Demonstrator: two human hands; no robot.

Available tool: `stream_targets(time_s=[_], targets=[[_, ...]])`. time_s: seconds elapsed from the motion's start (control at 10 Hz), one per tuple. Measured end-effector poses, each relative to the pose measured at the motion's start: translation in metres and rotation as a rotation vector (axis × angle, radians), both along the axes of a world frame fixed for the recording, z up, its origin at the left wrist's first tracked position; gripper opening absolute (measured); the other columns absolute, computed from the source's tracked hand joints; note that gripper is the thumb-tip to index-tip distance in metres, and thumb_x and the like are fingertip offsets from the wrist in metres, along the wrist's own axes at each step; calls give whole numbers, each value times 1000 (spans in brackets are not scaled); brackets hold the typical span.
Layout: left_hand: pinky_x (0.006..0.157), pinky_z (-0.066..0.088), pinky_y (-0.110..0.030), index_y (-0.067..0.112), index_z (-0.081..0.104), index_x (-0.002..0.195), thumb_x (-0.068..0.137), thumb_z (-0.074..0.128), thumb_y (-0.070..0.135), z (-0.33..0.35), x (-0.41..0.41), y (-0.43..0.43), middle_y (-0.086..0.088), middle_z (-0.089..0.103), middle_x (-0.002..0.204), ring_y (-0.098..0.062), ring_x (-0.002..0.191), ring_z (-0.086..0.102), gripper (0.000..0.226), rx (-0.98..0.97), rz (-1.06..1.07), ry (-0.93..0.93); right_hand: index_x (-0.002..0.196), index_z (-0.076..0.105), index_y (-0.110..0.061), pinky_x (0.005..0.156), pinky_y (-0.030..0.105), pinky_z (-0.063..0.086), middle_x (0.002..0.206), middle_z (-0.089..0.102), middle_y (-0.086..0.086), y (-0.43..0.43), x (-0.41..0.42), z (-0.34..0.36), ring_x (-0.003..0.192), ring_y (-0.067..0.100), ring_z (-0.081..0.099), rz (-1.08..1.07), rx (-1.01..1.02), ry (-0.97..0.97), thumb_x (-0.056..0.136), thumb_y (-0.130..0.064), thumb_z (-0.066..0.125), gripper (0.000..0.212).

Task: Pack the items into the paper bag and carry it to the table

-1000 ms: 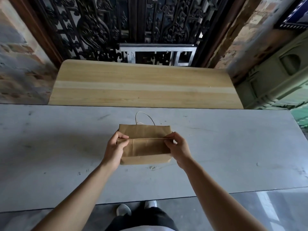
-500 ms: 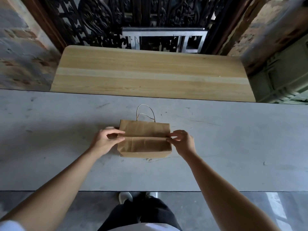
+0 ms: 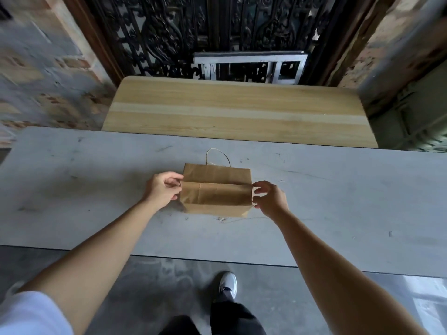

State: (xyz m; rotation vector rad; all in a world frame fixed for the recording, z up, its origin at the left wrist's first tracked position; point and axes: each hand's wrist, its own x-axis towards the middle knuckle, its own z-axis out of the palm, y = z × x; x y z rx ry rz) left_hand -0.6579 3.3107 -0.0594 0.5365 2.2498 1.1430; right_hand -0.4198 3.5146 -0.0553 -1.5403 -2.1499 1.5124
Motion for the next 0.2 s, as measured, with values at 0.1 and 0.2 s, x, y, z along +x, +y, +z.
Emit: stream_targets(time_s=[0.1,0.2], targets=[[59,58,-31,23,70,92,79,61,-9,13,8,-18,-10,67,85,-24,66,65,36,-73,-15,-27,112,67,-20,72,41,61,105,70,3,-17,14,18,83,27,68,77,10,-45,79,-4,62,36],[60,57,-32,19,69,101,85,59,5,30,19,-41,-5,70,85,-26,69,69,24,-227,-153,34,117,66,-20,78,34,57,111,70,4,-40,25,43,90,24,65,164,68,-136,85,-16,62,32]])
